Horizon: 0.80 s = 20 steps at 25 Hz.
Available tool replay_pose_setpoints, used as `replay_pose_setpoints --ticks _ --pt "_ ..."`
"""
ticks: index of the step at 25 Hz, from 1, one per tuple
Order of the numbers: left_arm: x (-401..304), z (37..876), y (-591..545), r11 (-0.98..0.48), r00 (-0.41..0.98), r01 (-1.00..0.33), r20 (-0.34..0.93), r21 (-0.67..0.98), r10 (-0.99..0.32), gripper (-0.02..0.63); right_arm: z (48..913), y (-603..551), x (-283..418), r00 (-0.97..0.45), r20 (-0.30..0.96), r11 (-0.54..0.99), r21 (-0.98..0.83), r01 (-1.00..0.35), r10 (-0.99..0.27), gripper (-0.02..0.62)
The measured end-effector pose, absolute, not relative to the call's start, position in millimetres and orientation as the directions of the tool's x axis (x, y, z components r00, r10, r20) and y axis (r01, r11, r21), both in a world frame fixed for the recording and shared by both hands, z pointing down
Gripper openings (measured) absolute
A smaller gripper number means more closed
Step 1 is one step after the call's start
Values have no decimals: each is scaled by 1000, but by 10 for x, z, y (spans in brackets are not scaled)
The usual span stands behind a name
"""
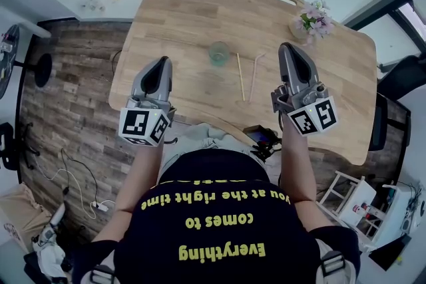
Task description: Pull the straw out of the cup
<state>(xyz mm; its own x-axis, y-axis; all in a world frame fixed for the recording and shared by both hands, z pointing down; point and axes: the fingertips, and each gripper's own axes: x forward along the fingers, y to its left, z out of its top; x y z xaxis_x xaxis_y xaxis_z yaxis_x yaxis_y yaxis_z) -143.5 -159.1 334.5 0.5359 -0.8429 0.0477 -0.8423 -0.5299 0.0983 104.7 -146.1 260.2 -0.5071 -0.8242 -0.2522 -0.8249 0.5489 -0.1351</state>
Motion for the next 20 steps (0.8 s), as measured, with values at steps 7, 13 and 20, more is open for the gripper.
replay_pose_setpoints --ticks 7,13,20 --pt "-1411 3356 -1602 -534 540 -840 52 97 -840 0 2620 -1473 1040 -509 -244 547 -124 -828 -825 6" --pt "-1402 3380 -1620 -533 540 -840 56 101 -840 0 2650 -1493 1046 -502 -231 535 -108 -838 -833 6" --pt "-1380 3416 -1633 -532 540 -840 63 102 -840 0 2696 -1501 1084 -491 -225 523 -110 -845 -842 6"
